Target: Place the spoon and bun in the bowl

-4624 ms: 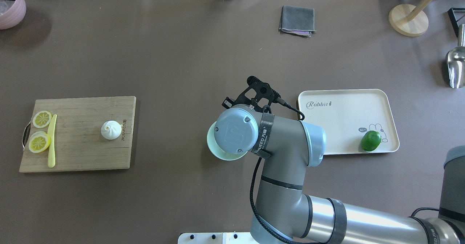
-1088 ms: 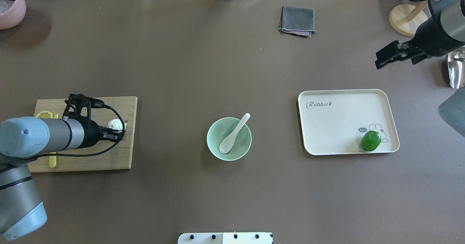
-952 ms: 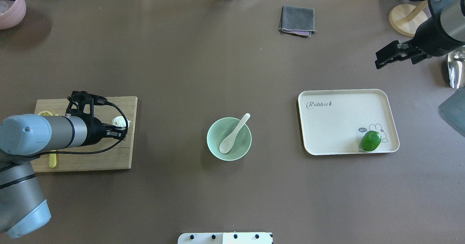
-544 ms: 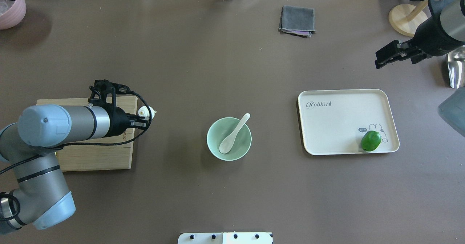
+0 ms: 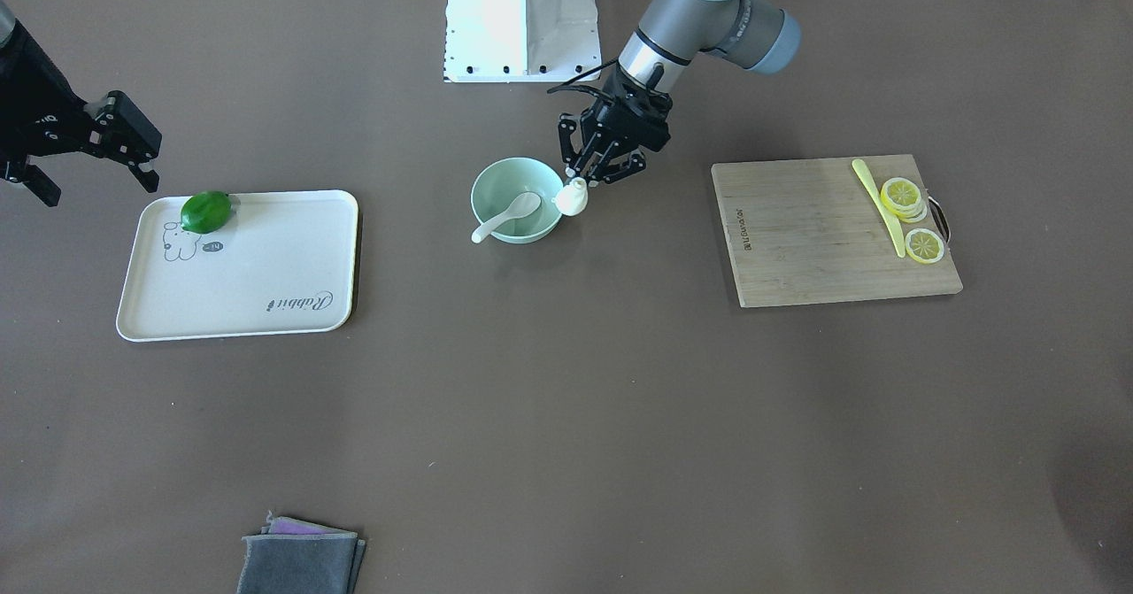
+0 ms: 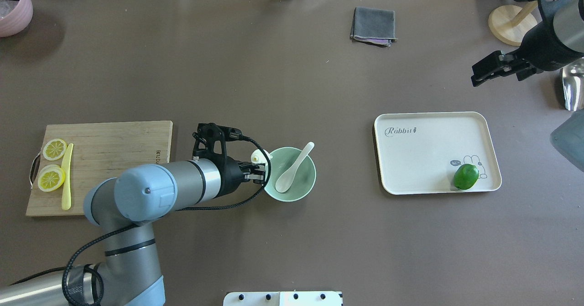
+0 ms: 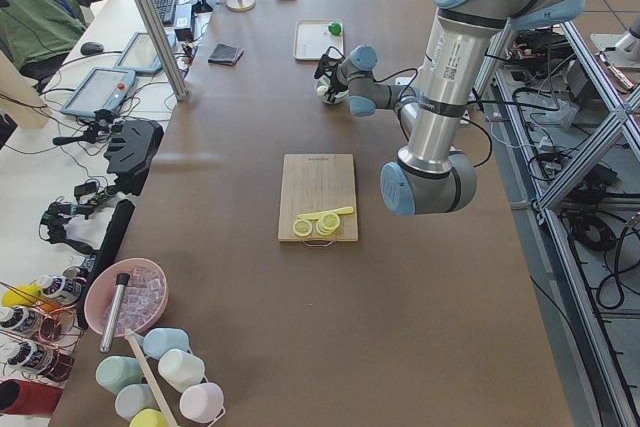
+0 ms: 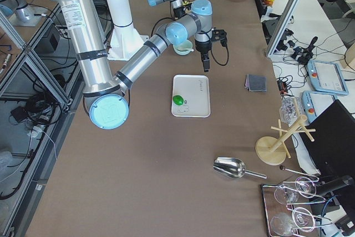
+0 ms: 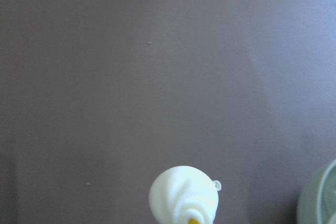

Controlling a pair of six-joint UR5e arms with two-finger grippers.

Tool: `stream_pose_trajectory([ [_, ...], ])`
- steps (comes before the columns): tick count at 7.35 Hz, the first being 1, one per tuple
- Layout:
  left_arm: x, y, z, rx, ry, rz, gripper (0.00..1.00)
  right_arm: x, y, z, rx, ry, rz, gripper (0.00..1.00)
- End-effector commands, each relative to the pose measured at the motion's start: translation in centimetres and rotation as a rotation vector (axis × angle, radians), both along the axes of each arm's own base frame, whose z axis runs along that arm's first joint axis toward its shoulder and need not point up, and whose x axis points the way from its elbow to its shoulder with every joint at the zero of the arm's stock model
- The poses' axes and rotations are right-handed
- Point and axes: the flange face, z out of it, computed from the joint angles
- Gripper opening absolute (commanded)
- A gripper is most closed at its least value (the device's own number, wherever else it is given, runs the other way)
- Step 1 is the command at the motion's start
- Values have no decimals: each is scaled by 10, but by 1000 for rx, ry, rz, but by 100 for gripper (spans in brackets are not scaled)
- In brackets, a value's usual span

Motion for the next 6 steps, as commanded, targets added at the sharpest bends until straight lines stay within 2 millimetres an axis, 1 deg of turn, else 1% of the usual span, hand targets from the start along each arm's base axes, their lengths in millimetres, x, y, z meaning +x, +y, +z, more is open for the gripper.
stream_pose_trajectory([
  [1,26,8,-25,14,25,-1,83,0,0,1,-3,1,1,100],
  [2,24,3,-26,18,27,-20,98,1,0,1,-3,1,2,100],
  [3,22,1,-27,18,31,-36,98,0,0,1,-3,2,0,100],
  [4,16,-8,-29,19,32,-51,98,2,1,4,6,11,0,100],
  [5,8,-21,-26,15,24,-70,98,4,3,14,-9,21,-1,100],
  [6,-6,-37,-26,20,23,-95,98,12,3,25,28,44,-46,100],
])
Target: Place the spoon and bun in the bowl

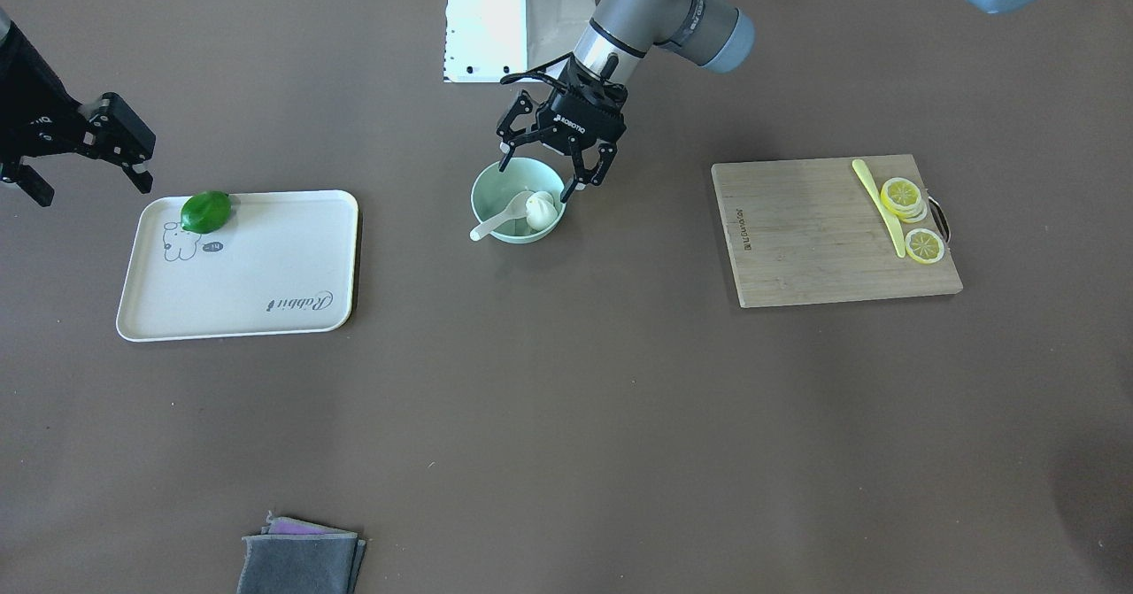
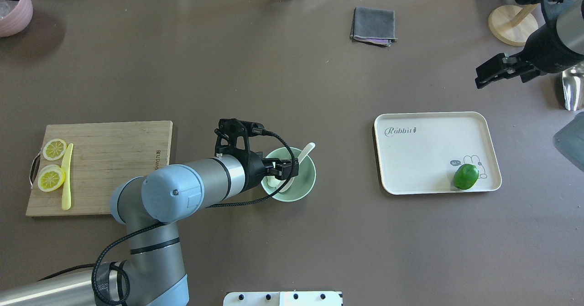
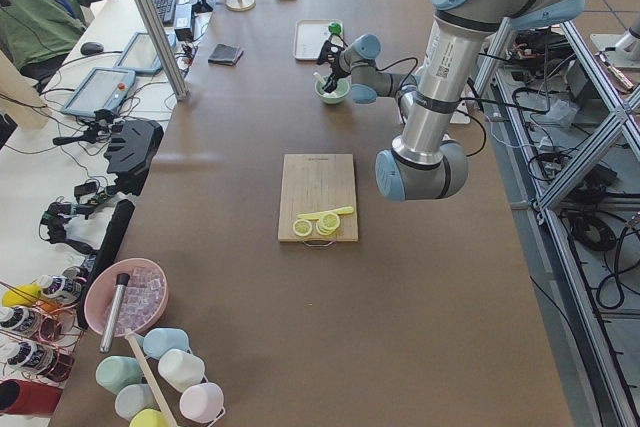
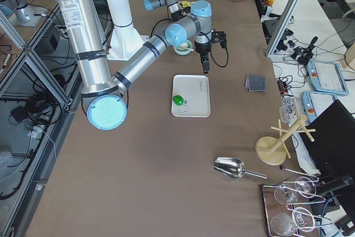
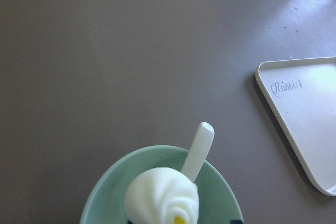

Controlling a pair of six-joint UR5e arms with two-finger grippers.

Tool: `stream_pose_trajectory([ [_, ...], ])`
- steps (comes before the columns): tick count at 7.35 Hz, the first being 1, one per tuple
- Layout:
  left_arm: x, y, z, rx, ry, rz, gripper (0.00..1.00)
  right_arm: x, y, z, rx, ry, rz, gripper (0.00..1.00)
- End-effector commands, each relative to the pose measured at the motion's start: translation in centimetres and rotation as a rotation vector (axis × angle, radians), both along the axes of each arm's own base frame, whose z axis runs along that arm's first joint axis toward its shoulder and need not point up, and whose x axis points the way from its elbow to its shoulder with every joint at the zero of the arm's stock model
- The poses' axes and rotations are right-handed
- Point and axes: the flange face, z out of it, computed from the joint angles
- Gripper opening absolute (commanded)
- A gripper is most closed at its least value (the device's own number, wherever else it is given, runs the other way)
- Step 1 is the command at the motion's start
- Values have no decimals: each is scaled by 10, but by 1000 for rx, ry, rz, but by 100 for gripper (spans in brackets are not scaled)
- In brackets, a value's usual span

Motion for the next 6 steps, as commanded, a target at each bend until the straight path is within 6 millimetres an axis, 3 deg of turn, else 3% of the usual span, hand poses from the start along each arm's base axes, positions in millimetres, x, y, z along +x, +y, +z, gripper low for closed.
stream_pose_trajectory([
  [1,-40,-50,9,-29,-26,4,98,30,-5,23,58,41,-63,100],
  [2,-79,-91,42,-120,-96,71,98,48,-3,42,45,62,-61,100],
  [4,-172,-156,100,-117,-249,177,98,112,1,92,51,61,-112,100],
  [6,-272,-201,146,-108,-354,270,98,190,6,170,72,73,-182,100],
])
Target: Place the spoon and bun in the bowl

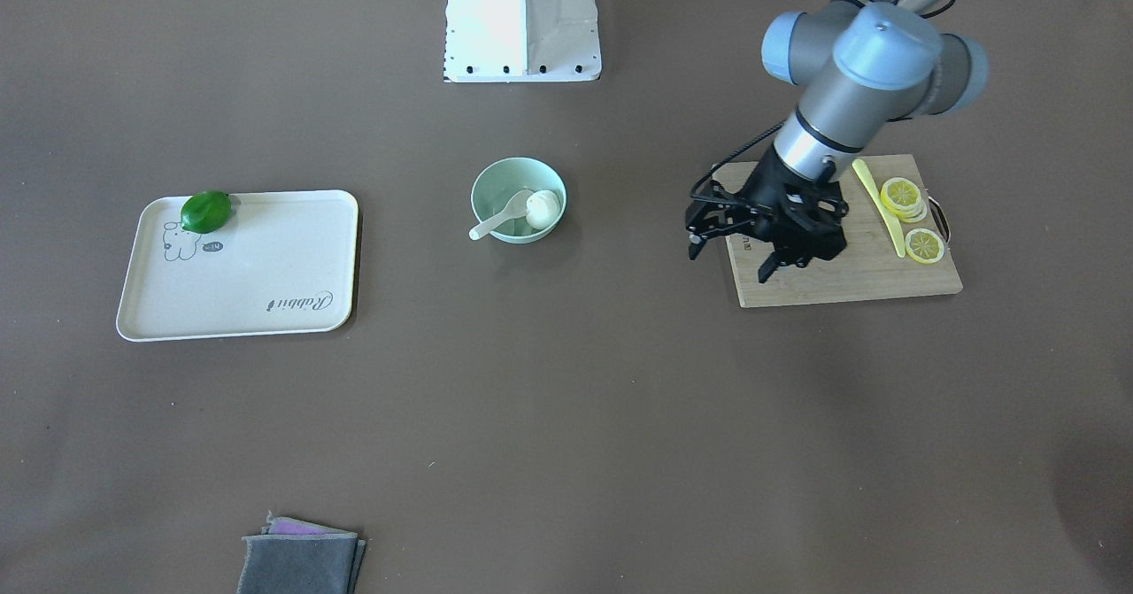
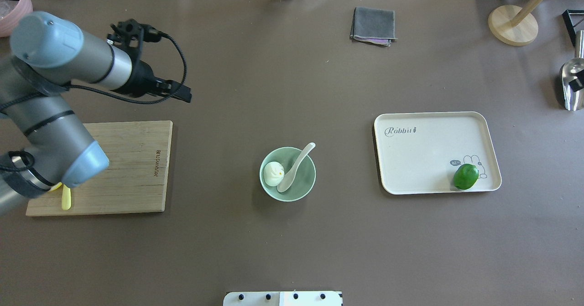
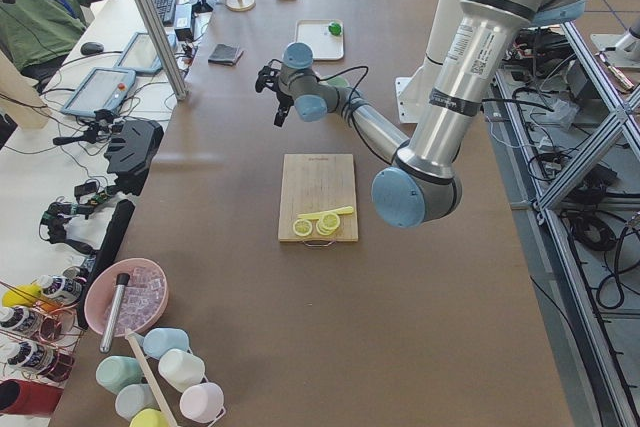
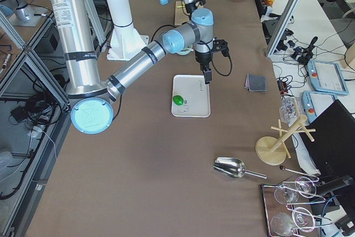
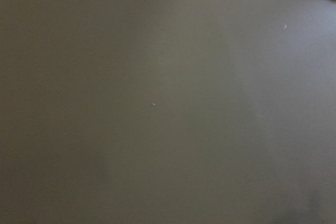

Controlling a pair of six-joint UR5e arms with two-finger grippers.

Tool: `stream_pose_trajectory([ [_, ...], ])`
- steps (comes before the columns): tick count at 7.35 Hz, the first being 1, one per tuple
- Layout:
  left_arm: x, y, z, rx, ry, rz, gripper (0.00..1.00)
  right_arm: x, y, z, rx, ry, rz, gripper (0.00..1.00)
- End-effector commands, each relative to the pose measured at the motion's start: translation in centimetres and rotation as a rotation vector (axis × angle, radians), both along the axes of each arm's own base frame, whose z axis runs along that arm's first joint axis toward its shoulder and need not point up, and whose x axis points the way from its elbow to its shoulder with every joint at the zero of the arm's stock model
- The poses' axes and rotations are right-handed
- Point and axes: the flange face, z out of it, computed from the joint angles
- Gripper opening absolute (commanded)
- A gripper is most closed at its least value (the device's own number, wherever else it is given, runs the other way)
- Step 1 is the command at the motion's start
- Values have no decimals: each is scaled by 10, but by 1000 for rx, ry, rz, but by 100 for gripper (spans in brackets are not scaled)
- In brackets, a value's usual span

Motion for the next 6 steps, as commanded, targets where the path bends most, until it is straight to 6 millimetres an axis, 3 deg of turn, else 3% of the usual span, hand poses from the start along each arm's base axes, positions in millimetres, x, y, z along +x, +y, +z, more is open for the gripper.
stream_pose_trajectory([
  [1,-123,-36,61,8,-73,99,98,80,14,86,10,20,-60,100],
  [2,-175,-39,98,33,-113,113,98,101,28,120,-4,27,-78,100],
  [3,-227,-40,134,54,-164,128,98,110,42,147,-42,31,-83,100],
  [5,-337,-41,171,39,-253,171,98,112,55,165,-88,27,-70,100],
  [6,-378,-24,198,22,-270,174,98,112,56,170,-100,27,-69,100],
])
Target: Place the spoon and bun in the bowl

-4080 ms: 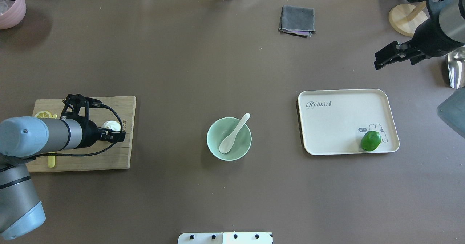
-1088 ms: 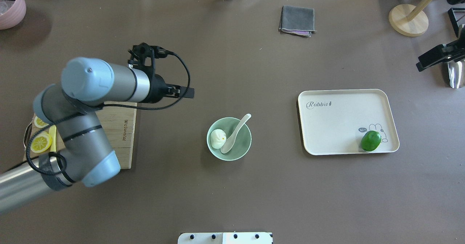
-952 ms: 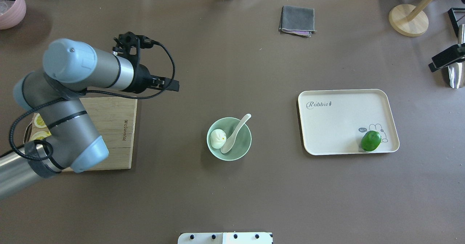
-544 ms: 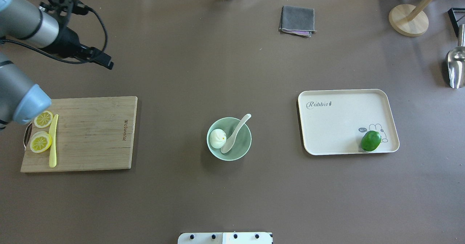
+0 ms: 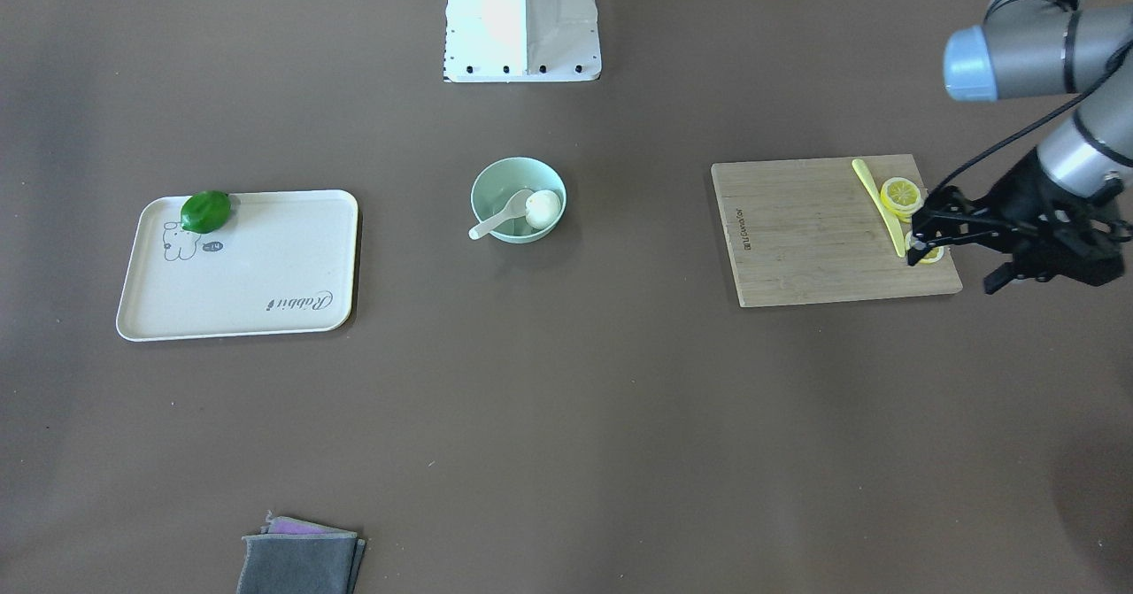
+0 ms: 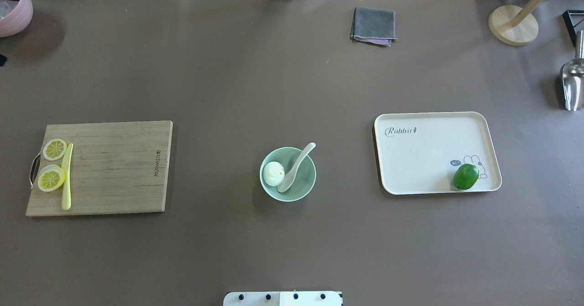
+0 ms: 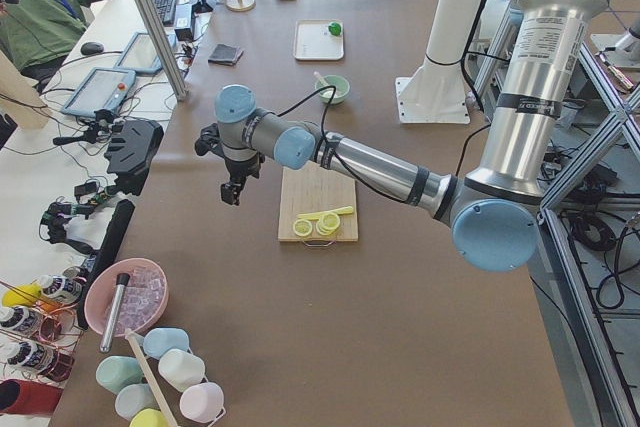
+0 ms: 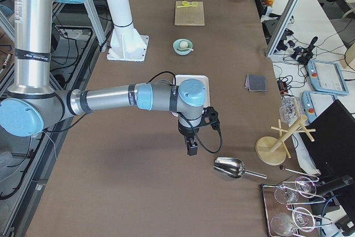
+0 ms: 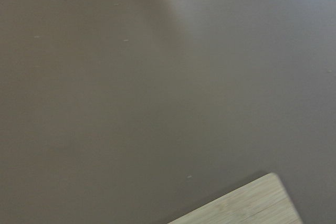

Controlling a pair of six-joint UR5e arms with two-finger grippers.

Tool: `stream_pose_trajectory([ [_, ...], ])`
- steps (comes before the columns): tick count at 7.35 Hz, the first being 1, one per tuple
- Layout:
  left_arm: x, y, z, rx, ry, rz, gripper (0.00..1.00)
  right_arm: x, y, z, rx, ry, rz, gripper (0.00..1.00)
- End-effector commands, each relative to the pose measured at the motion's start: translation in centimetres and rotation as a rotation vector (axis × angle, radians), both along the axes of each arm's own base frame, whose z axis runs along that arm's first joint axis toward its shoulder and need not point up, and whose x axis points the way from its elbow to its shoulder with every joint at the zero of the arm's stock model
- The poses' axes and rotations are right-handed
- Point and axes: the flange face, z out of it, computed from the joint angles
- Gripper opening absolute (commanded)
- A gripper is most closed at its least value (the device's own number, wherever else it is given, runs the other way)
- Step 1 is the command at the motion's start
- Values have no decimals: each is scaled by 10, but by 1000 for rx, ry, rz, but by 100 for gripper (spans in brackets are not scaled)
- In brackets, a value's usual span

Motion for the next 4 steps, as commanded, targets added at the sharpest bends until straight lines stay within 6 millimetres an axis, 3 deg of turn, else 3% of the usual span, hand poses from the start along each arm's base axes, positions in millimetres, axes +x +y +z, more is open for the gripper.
stream_pose_trajectory([
  [1,-87,54,84,-113,-33,-29,98,1,5,11,-22,0,3,100],
  [2,-114,74,133,-203,-33,-75,98,1,5,11,-23,0,3,100],
  [3,-148,84,162,-232,-22,-142,98,1,4,10,-21,0,3,100],
  [4,-147,99,184,-239,-18,-154,98,1,5,10,-22,-2,3,100],
])
